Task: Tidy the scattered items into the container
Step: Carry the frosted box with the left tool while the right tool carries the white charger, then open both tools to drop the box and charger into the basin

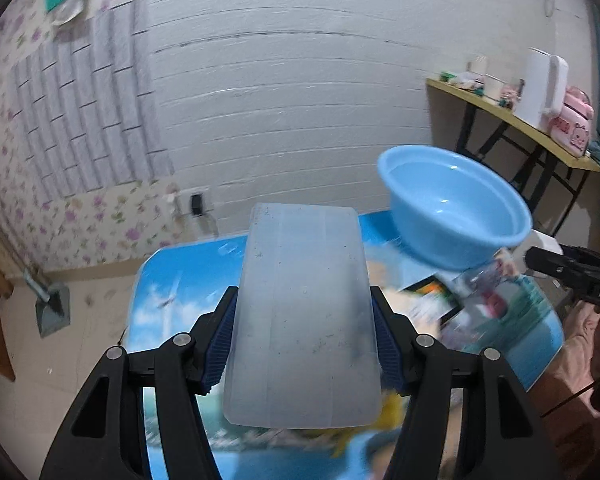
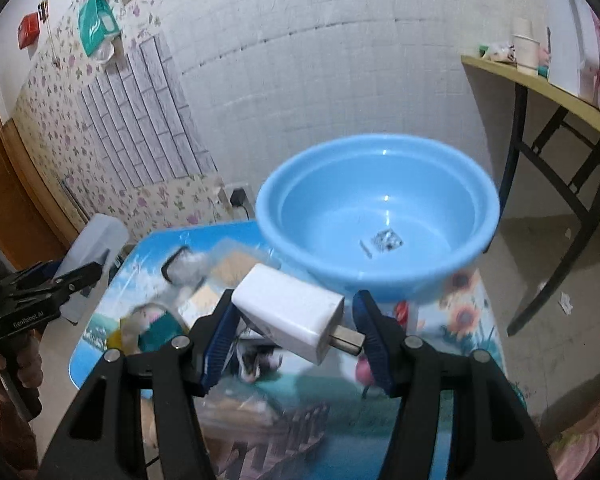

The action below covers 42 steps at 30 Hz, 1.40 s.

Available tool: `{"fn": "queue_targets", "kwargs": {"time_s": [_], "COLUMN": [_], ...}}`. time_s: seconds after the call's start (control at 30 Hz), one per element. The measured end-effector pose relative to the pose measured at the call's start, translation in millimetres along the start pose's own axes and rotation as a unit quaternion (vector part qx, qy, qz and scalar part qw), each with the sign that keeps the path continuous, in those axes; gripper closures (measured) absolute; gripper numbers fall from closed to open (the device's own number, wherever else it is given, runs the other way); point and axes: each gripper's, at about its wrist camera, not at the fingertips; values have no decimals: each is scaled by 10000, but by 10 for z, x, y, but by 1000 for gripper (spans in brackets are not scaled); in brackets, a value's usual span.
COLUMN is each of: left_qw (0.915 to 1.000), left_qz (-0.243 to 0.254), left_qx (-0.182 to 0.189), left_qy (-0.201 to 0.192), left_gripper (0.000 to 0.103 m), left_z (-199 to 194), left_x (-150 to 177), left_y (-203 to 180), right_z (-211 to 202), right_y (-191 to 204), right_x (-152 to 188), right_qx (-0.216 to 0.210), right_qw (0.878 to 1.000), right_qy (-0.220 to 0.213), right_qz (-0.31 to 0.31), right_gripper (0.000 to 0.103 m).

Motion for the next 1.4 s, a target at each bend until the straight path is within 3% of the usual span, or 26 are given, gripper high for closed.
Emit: {"fn": "queue_targets", "kwargs": {"time_s": [0.2, 0.43, 0.6, 0.93, 1.03, 1.4], "left_qw": [9980, 9933, 9896, 9892, 9893, 9910], "left_qz": [153, 644, 1066, 951, 961, 735], "left_qx": [605, 944, 918, 1006, 993, 1021], "left_qy": [-12, 147, 295, 488, 463, 453], "left_gripper": [42, 42, 41, 38, 33, 33], "left_z": [344, 876, 1202, 1444, 1435, 1165], "left_x": [-337, -458, -458, -438, -429, -385], "left_y": [-596, -1276, -1609, -1629, -1653, -1601], "right_z": [120, 450, 640, 814, 801, 656], "right_y": [-294, -728, -826, -986, -1011, -956], "right_x": [-244, -329, -305, -329, -331, -328], "right_qx": [31, 246, 355, 304, 244, 104], "right_qw": [9997, 9996, 9993, 9993, 9995, 9999], "right_qy": [-243, -97, 38, -10, -13, -44], "right_qz": [43, 102, -61, -227, -190, 28], "right_gripper": [46, 46, 46, 45, 45, 45]}}
Point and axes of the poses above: each gripper's, at about its wrist camera, not at the fingertips, and z roughly the way its jaws point, y to its left, x to its underside, and after that the axes turned 14 degrees about -y, right-handed
